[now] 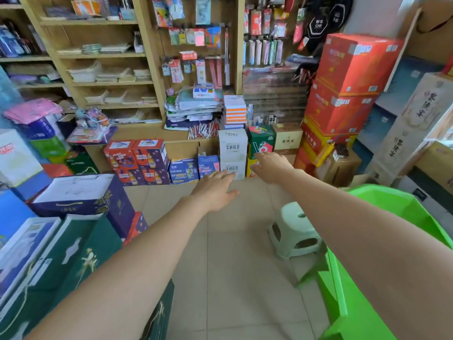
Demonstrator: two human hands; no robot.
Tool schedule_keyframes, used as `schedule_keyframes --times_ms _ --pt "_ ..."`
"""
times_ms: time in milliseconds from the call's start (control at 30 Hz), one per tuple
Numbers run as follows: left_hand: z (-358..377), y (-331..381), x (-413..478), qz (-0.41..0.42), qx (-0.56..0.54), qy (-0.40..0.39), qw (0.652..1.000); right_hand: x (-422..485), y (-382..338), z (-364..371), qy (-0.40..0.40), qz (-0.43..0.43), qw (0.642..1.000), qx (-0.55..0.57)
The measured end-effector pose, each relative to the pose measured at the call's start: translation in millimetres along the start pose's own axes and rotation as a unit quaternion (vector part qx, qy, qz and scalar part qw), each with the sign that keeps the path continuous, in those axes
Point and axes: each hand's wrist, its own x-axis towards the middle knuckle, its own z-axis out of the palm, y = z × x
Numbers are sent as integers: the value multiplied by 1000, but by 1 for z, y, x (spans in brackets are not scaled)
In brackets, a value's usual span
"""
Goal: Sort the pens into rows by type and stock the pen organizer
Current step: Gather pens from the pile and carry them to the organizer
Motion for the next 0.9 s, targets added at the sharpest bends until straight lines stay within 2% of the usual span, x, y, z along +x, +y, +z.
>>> schedule_keyframes --times_ms 200,433,900 --pt "-26 -58 110 -3 -19 -10 1000 125 4 0 -31 -3 999 -16" --pt "-48 -145 247 12 -24 -8 1000 285 -2 17 -32 6 999 -9" --pt "-92 -296 497 39 -26 -55 997 562 -6 32 -59 33 998 3"
